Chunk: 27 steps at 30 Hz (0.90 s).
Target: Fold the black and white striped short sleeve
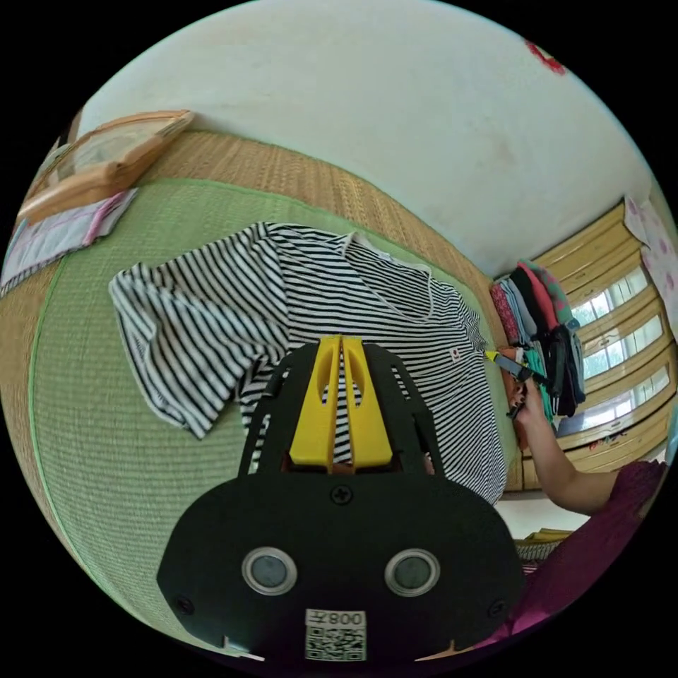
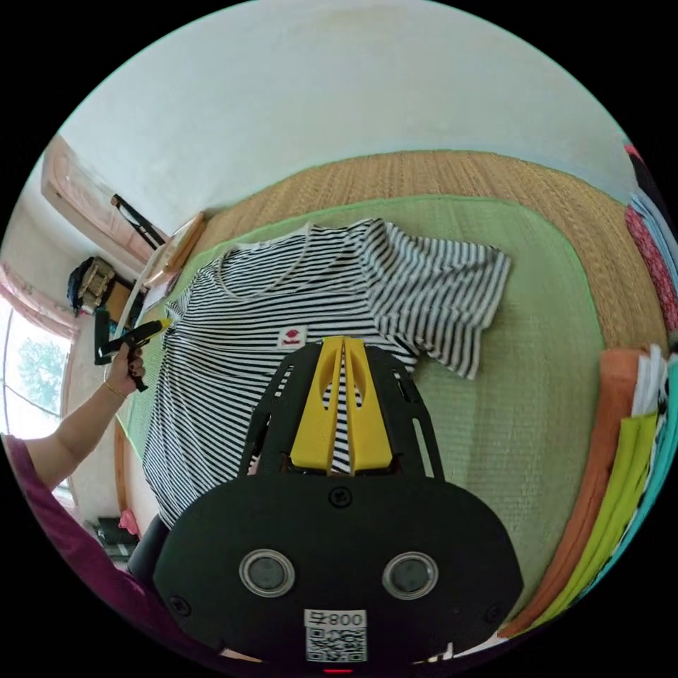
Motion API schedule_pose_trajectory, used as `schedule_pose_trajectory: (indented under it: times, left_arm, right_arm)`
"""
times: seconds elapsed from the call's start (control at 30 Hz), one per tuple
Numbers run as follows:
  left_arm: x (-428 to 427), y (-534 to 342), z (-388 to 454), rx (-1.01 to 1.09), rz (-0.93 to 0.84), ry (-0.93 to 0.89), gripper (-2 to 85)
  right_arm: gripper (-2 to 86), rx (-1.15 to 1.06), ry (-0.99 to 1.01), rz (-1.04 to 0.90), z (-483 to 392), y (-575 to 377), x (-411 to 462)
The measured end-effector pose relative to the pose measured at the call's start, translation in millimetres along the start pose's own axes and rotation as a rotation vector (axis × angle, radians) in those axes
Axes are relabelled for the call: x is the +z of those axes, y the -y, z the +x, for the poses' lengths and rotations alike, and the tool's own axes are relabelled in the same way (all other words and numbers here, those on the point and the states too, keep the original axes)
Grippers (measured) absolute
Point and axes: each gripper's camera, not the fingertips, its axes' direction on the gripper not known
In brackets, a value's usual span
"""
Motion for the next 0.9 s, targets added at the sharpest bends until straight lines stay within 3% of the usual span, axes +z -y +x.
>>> schedule_pose_trajectory:
  times: [0.13,0.17,0.27,0.5,0.9]
  left_arm:
    - [33.0,53.4,22.2,0.004,-0.097,0.150,0.2]
    - [31.3,61.9,26.7,0.008,-0.054,0.142,0.3]
    - [27.4,80.7,41.0,-0.022,-0.048,0.073,0.5]
    - [34.8,119.9,131.4,0.178,-0.070,-0.081,2.9]
    - [118.1,224.4,343.6,0.437,-0.201,-0.287,5.3]
  right_arm:
    - [0.1,-0.018,-0.078,-0.086,-5.0,17.2,47.8]
    - [0.2,-0.001,-0.078,-0.108,0.2,15.9,60.1]
    - [0.5,0.035,-0.005,-0.061,14.7,-1.6,52.6]
    - [5.8,0.223,-0.124,0.195,68.0,-108.1,-18.6]
    - [8.2,0.408,-0.119,0.222,120.6,-157.3,-3.5]
